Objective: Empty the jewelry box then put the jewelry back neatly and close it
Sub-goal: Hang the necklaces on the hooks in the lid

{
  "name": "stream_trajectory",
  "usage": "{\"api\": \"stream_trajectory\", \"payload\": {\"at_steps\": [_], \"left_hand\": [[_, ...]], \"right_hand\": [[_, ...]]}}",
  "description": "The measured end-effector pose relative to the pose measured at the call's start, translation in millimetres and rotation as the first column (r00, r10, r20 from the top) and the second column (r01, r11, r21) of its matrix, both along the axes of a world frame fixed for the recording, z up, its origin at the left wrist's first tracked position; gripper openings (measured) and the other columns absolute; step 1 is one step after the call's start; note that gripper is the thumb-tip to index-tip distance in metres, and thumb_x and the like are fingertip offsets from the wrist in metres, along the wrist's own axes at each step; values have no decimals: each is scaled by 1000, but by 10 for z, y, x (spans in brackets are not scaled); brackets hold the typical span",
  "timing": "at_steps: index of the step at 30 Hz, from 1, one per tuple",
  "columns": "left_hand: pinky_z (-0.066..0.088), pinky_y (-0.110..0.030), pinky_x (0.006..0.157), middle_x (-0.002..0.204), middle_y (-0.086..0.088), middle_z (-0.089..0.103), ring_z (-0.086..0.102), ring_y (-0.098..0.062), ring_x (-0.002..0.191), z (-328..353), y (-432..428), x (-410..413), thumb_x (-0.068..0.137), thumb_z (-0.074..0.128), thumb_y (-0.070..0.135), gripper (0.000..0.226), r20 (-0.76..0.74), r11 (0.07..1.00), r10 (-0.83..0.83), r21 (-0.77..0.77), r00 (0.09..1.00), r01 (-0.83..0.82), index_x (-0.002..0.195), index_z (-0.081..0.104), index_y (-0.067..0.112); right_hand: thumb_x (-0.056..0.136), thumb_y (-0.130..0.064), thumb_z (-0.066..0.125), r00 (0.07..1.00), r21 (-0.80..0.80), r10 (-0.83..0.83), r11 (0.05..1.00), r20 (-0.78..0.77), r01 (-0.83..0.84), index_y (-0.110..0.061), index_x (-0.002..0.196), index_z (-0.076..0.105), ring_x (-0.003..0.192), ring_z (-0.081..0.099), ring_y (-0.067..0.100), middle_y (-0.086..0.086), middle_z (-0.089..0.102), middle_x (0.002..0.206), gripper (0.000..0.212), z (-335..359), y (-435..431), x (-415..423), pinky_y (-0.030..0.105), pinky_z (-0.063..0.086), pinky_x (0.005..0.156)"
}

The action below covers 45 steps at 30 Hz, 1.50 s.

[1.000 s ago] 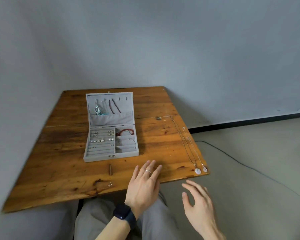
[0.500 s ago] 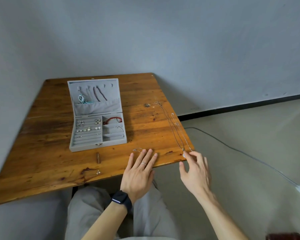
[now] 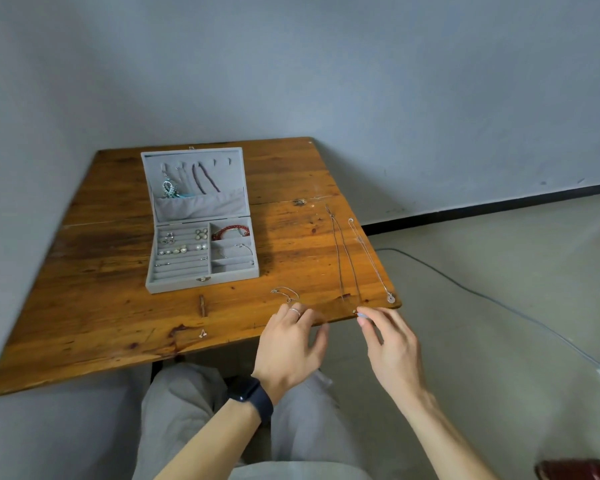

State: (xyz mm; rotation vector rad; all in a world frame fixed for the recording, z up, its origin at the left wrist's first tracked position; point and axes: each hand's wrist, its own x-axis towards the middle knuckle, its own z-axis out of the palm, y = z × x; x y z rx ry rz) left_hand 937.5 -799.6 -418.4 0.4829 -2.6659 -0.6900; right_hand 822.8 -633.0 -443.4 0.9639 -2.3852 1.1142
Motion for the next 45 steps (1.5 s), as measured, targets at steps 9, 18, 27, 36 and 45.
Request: {"api": "stream_trajectory", "payload": {"at_steps": [9, 18, 27, 36, 45], "left_hand": [[23, -20, 49, 101, -6, 75, 32, -8, 51, 278, 269, -573, 102, 50, 20, 21, 204, -79, -77, 975, 976, -210, 115, 62, 8], [33, -17, 49, 81, 1, 70, 41, -7, 58, 676, -266, -862, 102, 54, 16, 18, 98, 33, 90, 994, 991, -101, 106, 69, 7], [38, -16, 47, 93, 0, 73, 46, -6, 57, 1134, -1259, -715, 101, 58, 23, 16, 53, 429, 258, 888, 965, -164, 94, 70, 14], [47, -15, 56, 86, 9, 76, 62, -5, 60, 1898, -2116, -342, 94, 66, 38, 22, -85, 830, 442, 415, 893, -371, 89, 77, 19], [46, -14, 48, 82, 11, 74, 64, -6, 48, 2489, -2663, 29, 91, 70, 37, 15, -369, 841, 536, 302, 759, -448, 95, 70, 24]], "right_hand": [[92, -23, 66, 969, -87, 31, 996, 245, -10, -25, 106, 74, 74, 67, -1, -23, 70, 87, 16, 82, 375, 550, 21, 53, 67], [88, -7, 72, 664, -423, 101, 838, 741, 345, -19, 98, 74, 80, 72, 16, 0, 75, 83, 16, 165, 547, 695, 16, 53, 74], [87, -2, 70, 537, -496, 277, 807, 797, 320, -15, 103, 75, 81, 71, 16, 6, 76, 86, 21, 307, 164, 544, 18, 54, 72], [88, -29, 72, 753, -210, 169, 977, 636, -42, -37, 99, 73, 91, 64, -11, -26, 73, 91, 14, 473, -721, 176, 11, 52, 80], [98, -25, 59, 946, 134, 150, 972, 286, -195, -24, 103, 64, 76, 68, 10, -8, 73, 89, 8, 961, -2354, -521, 20, 50, 60]]}}
